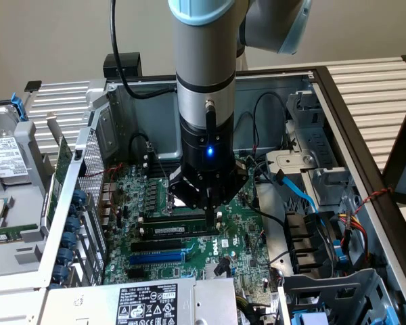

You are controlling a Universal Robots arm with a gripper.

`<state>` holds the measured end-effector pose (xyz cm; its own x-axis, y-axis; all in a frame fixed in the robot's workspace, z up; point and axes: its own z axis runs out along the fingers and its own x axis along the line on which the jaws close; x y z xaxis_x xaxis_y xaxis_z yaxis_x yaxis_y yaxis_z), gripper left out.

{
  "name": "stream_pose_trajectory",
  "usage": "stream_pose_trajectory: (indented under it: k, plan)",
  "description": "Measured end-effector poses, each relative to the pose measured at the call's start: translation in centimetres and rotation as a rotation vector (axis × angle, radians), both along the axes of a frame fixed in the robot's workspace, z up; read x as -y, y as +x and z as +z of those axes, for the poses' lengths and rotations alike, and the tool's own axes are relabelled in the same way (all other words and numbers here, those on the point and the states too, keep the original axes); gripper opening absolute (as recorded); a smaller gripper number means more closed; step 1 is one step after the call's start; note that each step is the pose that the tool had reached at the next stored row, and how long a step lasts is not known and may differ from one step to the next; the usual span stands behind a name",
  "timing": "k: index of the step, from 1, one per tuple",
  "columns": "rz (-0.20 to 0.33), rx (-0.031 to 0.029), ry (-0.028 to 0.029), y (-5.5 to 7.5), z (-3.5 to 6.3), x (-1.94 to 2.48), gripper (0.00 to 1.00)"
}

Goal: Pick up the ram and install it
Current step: 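Press down the ram until it locks into place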

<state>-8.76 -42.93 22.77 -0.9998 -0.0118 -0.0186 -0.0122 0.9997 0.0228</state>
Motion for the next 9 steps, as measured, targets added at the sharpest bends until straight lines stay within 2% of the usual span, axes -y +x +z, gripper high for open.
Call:
stream_pose_trajectory:
  k: [5,6,9]
  plan:
    - [-0.001,0.0,0.0002,0.0,-0.01,0.0,0.1]
    - [-0.002,0.0007,0.0017,0.0,0.31,-0.02,0.1]
    - [-0.003,-0.0002,0.0005,0.0,1.71,0.11,0.1]
